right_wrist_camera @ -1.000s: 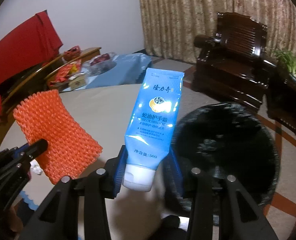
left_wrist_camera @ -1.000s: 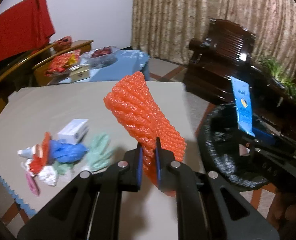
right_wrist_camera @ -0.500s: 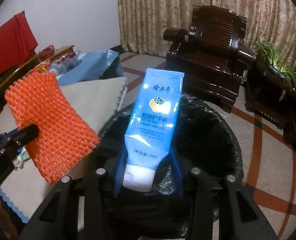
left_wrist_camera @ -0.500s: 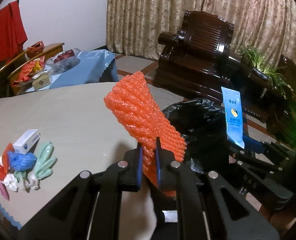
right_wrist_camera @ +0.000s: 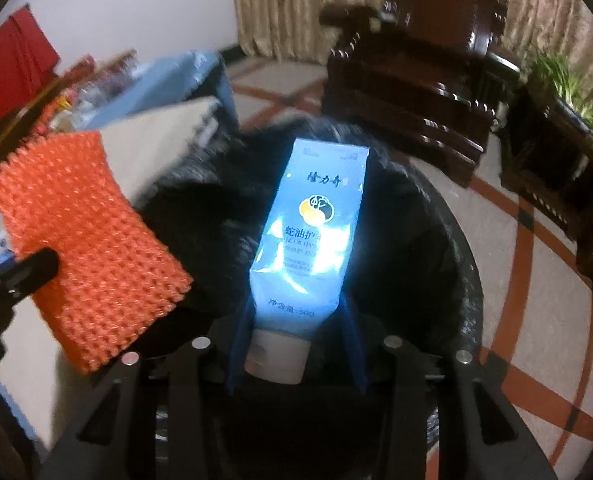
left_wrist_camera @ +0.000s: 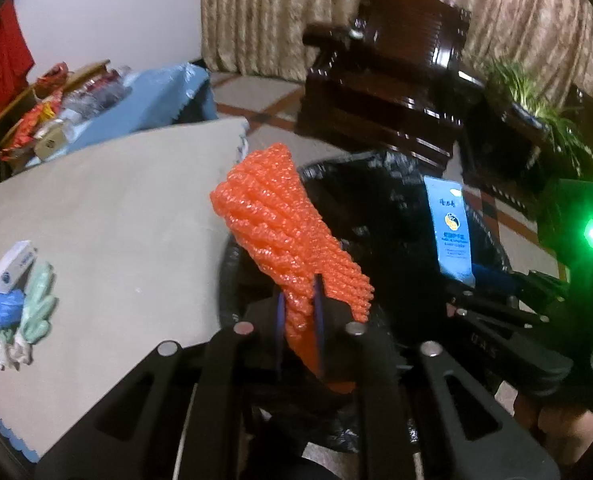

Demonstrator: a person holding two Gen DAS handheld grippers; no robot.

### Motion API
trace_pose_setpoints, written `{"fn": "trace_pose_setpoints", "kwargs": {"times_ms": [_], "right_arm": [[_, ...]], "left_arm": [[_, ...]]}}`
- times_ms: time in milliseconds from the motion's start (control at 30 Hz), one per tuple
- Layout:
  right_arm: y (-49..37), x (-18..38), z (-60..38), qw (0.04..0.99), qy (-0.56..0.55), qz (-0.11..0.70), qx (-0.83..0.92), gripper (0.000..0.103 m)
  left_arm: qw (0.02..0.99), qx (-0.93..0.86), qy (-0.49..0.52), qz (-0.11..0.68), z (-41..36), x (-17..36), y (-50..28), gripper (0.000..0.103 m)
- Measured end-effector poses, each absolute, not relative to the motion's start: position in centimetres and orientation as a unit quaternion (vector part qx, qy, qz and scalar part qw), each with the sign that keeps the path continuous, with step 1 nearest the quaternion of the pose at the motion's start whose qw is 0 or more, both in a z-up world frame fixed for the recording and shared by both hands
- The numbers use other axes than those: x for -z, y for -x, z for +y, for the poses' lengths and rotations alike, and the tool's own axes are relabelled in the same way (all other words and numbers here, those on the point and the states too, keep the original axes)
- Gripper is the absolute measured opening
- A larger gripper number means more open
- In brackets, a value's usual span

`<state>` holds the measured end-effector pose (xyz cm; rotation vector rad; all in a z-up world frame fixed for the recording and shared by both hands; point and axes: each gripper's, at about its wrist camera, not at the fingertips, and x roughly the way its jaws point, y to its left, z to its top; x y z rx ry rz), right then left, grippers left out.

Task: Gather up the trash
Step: 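Carry the orange net and blue tube to the black bin and release both, then return both tools to the table and grasp the red bag and green gloves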

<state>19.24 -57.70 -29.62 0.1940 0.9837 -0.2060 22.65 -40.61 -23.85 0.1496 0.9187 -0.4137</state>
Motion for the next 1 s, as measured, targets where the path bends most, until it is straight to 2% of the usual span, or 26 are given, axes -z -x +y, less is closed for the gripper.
{"fn": "trace_pose_setpoints", "kwargs": {"times_ms": [67,233,400,467,633,767,1000], "right_arm": [[-18.8,30.1,-58.4,0.869,-0.091,0.474,0.111,0.050],[-16.8,29.5,-58.6,0.870,-0.104,0.467,0.120,0.050],[-15.4,27.7,-56.5,0.878,-0.107,0.449,0.125,0.051],[-14.9,26.8,-54.6,0.884,-0.105,0.439,0.120,0.051],[-14.5,24.8,-48.7,0.896,-0.119,0.421,0.072,0.051],[-14.8,23.2,-42.3,0.906,-0.099,0.410,0.038,0.051],[-16.3,22.2,-31.8,0.911,-0.071,0.406,-0.025,0.051]], "left_arm": [[0.869,0.198,-0.080,0.447,-40.8,24.7,-22.7,0.041],[0.869,0.196,-0.081,0.446,-39.3,24.9,-22.6,0.042],[0.880,0.183,-0.087,0.431,-35.3,23.3,-21.8,0.055],[0.887,0.167,-0.089,0.420,-32.4,22.5,-21.6,0.060],[0.898,0.124,-0.067,0.417,-24.6,20.8,-21.9,0.061],[0.910,0.091,-0.068,0.400,-18.9,19.3,-21.6,0.069],[0.920,0.024,-0.050,0.387,-8.5,18.1,-21.0,0.070]]}}
